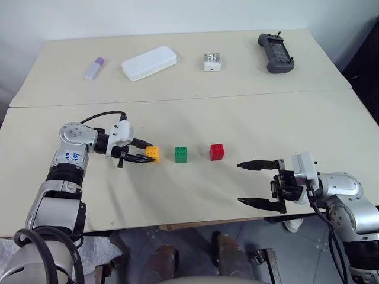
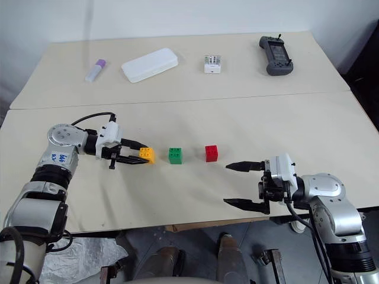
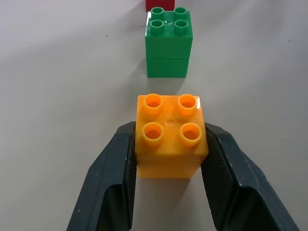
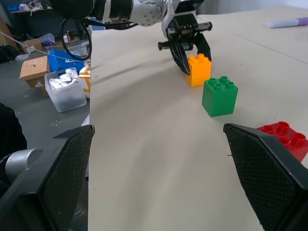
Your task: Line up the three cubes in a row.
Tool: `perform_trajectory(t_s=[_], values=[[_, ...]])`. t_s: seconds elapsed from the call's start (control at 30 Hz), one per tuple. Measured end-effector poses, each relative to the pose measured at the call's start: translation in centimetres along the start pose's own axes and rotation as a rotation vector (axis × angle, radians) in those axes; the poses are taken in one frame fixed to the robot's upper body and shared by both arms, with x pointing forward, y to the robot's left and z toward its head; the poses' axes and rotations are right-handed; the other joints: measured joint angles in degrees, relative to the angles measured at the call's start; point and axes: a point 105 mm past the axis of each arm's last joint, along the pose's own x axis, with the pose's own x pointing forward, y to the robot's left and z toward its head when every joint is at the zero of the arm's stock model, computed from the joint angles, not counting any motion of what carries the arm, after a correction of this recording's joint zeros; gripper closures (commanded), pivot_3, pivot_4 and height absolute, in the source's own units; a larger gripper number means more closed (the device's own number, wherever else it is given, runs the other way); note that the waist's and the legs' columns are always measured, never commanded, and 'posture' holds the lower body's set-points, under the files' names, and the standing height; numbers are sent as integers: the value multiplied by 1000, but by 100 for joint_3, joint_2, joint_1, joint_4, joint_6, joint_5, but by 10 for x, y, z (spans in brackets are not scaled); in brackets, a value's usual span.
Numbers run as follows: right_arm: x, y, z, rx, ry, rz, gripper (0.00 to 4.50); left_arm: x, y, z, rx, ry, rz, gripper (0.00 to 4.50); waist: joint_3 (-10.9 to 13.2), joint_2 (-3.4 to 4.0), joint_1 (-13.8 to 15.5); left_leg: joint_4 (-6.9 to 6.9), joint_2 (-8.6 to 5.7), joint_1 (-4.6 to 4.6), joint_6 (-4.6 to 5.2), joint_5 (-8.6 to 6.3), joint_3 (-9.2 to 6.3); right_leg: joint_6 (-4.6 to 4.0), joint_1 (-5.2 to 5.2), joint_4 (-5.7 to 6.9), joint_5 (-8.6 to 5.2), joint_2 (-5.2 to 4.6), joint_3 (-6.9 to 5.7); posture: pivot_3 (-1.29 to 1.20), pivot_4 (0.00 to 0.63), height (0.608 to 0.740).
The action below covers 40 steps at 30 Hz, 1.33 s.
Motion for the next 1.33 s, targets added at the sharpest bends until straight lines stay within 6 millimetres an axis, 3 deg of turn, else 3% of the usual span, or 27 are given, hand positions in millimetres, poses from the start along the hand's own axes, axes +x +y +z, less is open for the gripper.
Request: perform_trajectory(t_s=[0.1,0.17,0.43,0.57,0.67,0.73,0.97,1.2,1.33], values=[[0,-1,0,-12,2,-7,0,-1,1,1,-4,2,3,3016,0,0,-4,8,-2,-2,2,-1,0,2,0,5,1,-1,2,0,150,740],[0,-1,0,-17,1,-8,0,-1,1,0,-8,2,3,2265,0,0,-5,9,-1,-2,2,-1,0,1,0,6,1,0,2,0,150,740],[2,-4,0,-33,-9,-10,0,-12,-1,7,-59,-26,12,49,0,0,-25,12,-1,-3,2,-1,0,1,-2,12,1,0,6,0,150,740],[0,-9,-1,-30,-6,-17,0,-27,-5,10,-88,-68,48,49,0,0,-32,13,0,-2,2,-2,1,1,-5,18,1,1,9,0,150,740],[-4,-14,-3,-37,-4,-32,0,-51,-16,11,-132,-134,117,49,0,0,-57,11,4,-2,1,-2,2,0,-9,19,1,3,13,0,150,740],[-5,-20,1,-40,-46,-52,0,-65,-32,8,-150,-153,162,49,0,2,-86,7,5,0,1,-2,3,0,-9,18,1,3,17,0,150,740],[-10,-40,18,-93,-153,-79,0,-74,-88,-14,-257,-181,357,49,1,3,-12,9,9,8,-1,-4,6,-8,0,1,4,4,17,0,150,740],[4,-39,30,-158,-171,48,0,-85,-88,-6,-177,-179,462,49,1,4,128,9,10,16,-2,-3,8,-15,9,-7,9,4,15,0,150,740],[3,-41,26,-152,-147,55,0,-85,-86,-4,-154,-182,475,49,1,4,117,5,11,15,-1,-4,9,-16,8,-7,9,6,15,0,150,740]])
